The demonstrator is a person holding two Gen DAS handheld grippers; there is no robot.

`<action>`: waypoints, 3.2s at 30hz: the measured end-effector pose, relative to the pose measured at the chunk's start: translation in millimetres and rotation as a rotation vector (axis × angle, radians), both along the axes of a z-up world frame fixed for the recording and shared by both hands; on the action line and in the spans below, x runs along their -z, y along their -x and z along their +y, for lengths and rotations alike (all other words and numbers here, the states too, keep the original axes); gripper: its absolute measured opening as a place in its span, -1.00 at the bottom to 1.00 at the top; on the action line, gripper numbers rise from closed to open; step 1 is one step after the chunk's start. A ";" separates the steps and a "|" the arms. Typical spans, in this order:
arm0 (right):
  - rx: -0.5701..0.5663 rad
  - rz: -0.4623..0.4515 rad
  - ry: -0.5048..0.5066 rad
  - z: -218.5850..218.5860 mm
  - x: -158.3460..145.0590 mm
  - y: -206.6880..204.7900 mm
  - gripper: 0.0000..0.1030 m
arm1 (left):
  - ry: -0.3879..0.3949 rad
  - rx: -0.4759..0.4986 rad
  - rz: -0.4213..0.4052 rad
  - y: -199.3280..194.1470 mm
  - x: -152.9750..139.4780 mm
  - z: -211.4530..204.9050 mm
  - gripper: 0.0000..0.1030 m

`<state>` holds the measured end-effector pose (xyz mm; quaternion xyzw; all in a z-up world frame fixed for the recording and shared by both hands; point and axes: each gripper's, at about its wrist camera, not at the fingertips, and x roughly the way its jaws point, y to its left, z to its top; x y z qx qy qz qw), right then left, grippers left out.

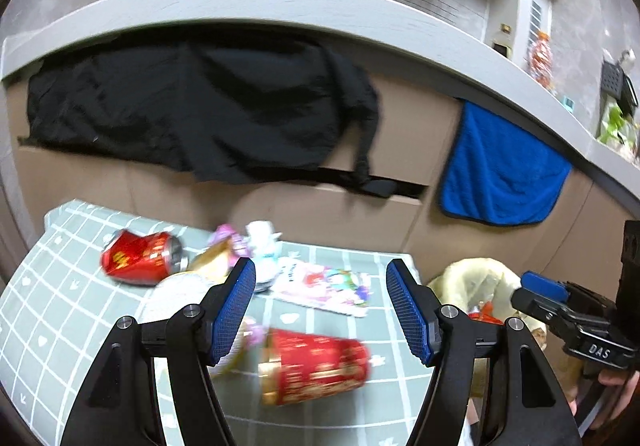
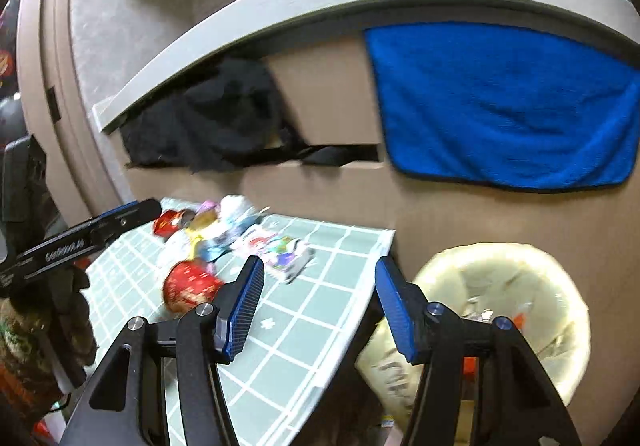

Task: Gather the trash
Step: 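Return the left gripper to the table and grasp the crushed red can, then lift the red can with the left gripper while the right gripper grasps the Kleenex pack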

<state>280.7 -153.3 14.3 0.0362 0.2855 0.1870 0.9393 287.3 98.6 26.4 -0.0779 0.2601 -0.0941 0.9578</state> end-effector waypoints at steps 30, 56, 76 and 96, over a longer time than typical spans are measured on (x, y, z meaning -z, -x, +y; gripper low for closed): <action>-0.119 0.120 0.043 87.1 57.4 -20.3 0.06 | 0.575 -0.433 0.336 -124.8 118.4 212.3 0.05; -0.278 0.153 0.128 114.6 55.5 -135.8 0.06 | 0.244 -0.051 0.297 4.5 36.9 181.2 -0.41; -0.442 0.282 0.208 162.4 97.1 -141.2 0.09 | 0.291 0.042 0.387 -11.8 79.6 147.0 -0.33; -0.287 0.212 0.075 112.3 48.2 -83.6 -0.20 | 0.357 0.006 0.511 -15.6 105.9 120.8 -0.15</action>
